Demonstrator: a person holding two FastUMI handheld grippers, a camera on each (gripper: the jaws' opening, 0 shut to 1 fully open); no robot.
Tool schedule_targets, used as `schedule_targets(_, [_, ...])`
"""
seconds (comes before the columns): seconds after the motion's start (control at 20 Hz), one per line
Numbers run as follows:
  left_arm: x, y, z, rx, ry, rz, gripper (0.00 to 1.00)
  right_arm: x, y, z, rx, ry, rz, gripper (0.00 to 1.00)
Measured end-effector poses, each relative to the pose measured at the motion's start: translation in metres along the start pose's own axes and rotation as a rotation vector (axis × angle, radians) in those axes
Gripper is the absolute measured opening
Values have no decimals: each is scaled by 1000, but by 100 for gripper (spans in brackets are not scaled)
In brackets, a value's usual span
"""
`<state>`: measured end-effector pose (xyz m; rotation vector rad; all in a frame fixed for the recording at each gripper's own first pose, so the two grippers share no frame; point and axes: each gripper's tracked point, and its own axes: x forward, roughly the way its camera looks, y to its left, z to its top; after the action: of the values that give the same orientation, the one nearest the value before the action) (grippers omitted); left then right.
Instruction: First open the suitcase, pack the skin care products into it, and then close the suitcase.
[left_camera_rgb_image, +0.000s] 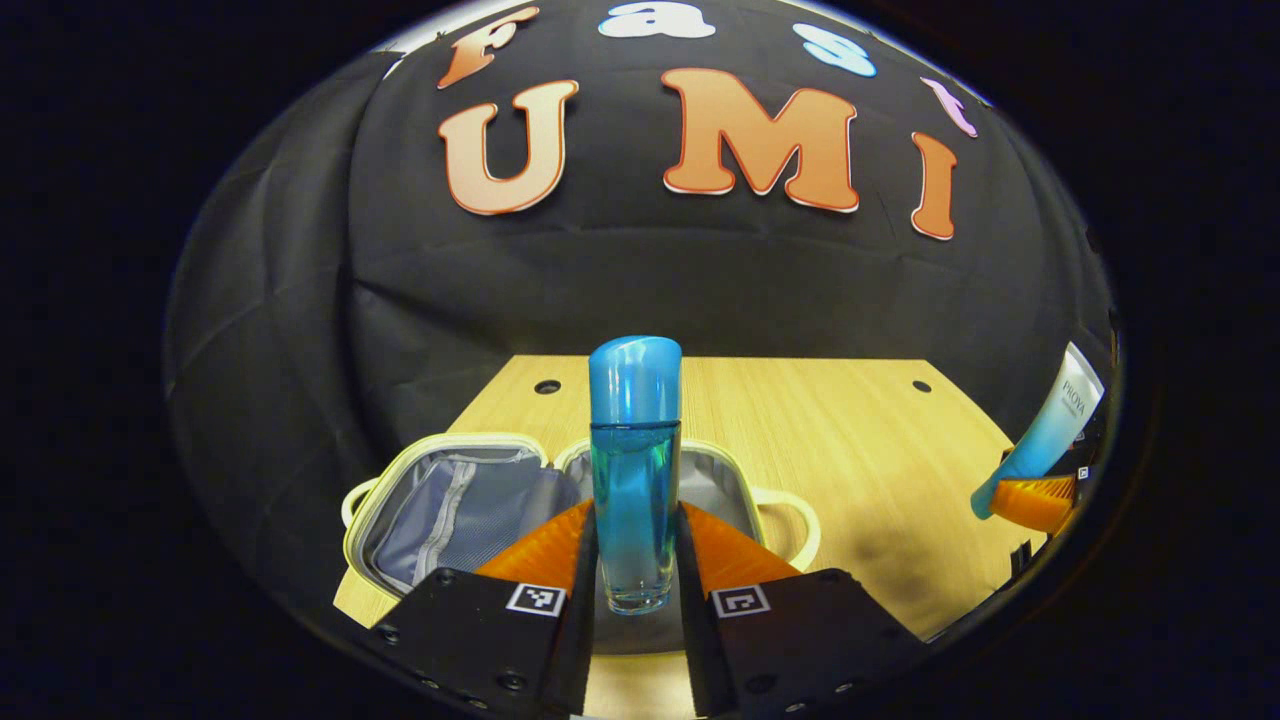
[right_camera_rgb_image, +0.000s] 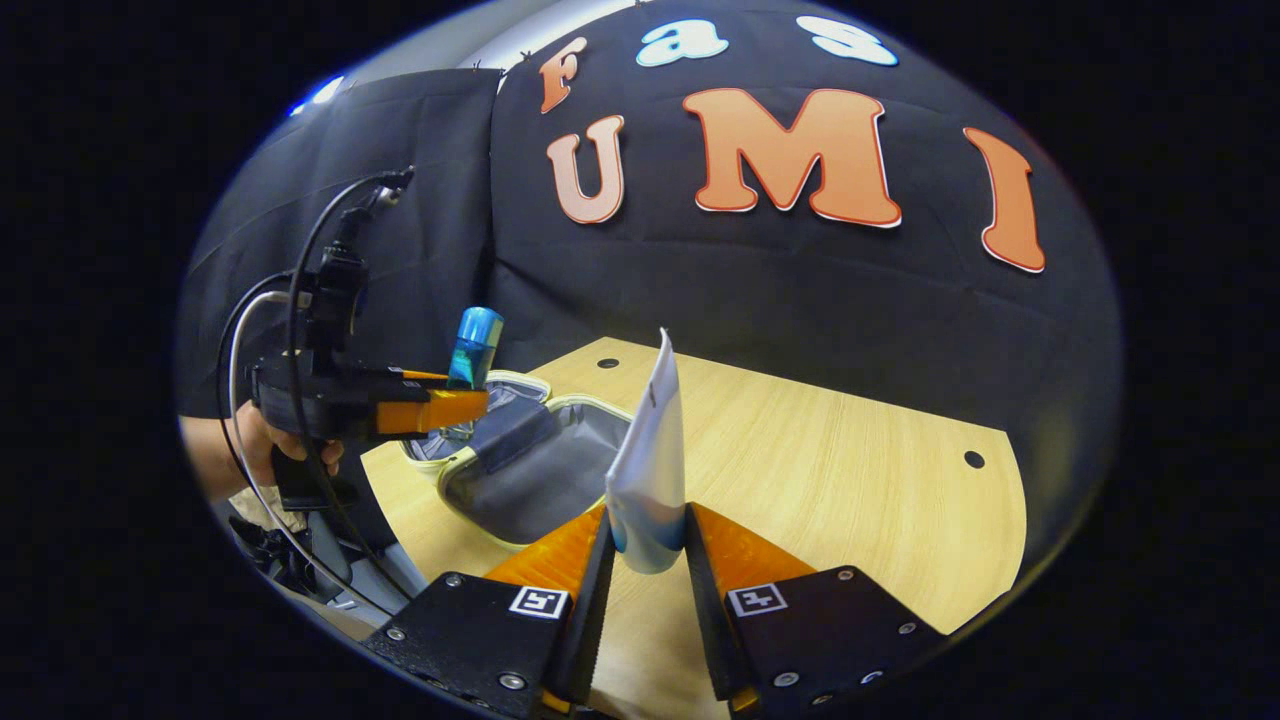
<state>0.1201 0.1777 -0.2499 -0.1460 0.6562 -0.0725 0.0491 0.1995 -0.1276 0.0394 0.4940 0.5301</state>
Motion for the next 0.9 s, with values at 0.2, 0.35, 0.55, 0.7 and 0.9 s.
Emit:
schedule_targets(0.2, [17, 16, -20, 24, 70, -73, 40, 19, 28, 12, 15, -2, -12, 45])
schedule_targets(0.35, [38, 25, -42, 35, 143, -120, 37, 36, 47, 14, 16, 11, -25, 44])
schedule_targets(0.55, [59, 29, -79, 57, 249, -176, 39, 55, 67, 6, 31, 43, -48, 44])
schedule_targets(0.7, [75, 24, -101, 44, 322, -216, 39, 69, 76, -5, 48, 81, -68, 45])
schedule_targets(0.9, [92, 22, -124, -8, 436, -227, 40, 86, 77, -12, 79, 104, -108, 44])
